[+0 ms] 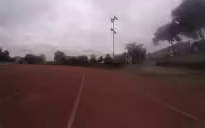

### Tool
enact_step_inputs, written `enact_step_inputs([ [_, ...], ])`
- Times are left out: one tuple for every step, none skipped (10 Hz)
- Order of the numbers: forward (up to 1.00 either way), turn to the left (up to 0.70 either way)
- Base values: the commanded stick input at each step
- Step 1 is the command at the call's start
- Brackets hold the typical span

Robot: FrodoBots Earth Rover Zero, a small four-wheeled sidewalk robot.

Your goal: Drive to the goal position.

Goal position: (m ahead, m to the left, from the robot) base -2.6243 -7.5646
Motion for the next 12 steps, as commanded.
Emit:
enact_step_inputs([
  [0.70, 0.00],
  [0.70, 0.00],
  [0.70, -0.04],
  [0.70, -0.14],
  [0.70, -0.14],
  [0.70, -0.14],
  [0.70, -0.14],
  [0.70, -0.14],
  [0.70, -0.14],
  [0.70, -0.04],
  [0.70, 0.00],
  [0.70, 0.00],
])
